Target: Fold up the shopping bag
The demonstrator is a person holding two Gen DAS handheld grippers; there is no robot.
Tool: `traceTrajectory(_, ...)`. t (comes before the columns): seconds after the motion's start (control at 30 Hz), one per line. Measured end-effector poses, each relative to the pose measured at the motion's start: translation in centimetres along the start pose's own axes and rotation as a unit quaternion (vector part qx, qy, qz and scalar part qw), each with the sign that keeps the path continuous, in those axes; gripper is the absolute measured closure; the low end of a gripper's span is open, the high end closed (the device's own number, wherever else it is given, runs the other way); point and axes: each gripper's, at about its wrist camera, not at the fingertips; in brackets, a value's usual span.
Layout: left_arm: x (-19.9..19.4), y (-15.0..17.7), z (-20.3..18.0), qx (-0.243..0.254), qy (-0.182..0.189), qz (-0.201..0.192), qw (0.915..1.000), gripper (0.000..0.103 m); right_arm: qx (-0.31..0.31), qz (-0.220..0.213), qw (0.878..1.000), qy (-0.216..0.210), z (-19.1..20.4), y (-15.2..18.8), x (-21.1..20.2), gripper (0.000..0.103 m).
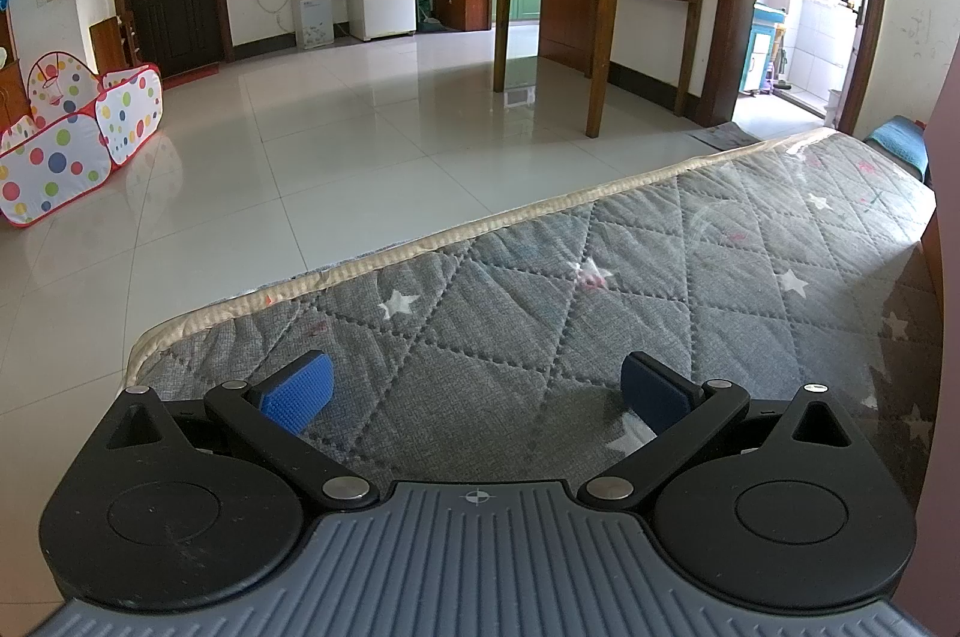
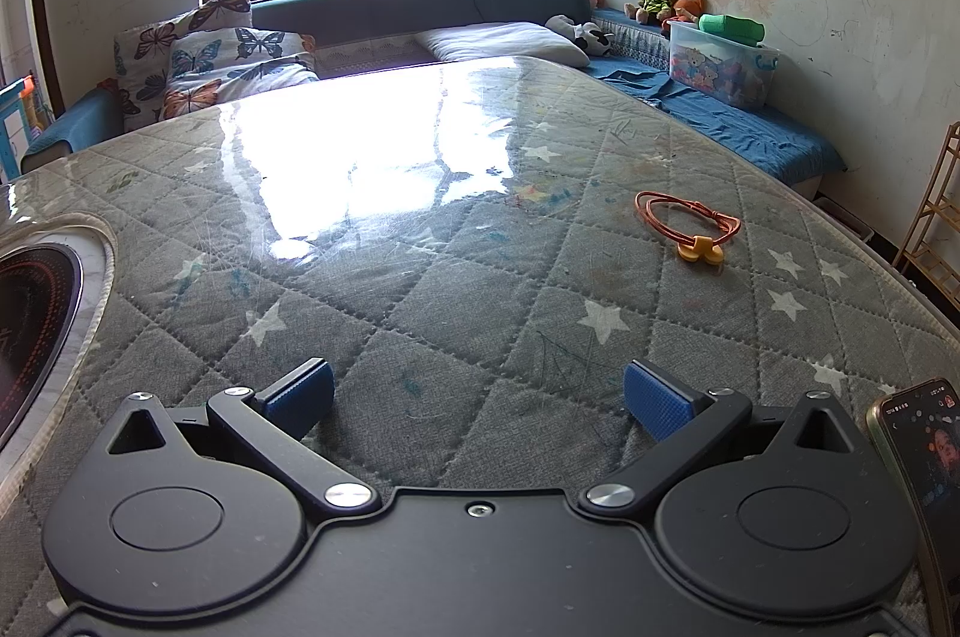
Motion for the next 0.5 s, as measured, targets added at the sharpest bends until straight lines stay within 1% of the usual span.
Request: traceTrajectory(0.5,0.01,-0.01,0.02,0.0,0.0,0.0,1.0,0.0,0.0,0.0,1.0,0.0,0.01,0.0,0.0,0.0)
Point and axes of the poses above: each gripper's, at about its wrist camera, not at the fingertips, and x roughly the way its jaws point, z to its left, y to its underside, and after that the axes turned 13 degrees about x, right-handed
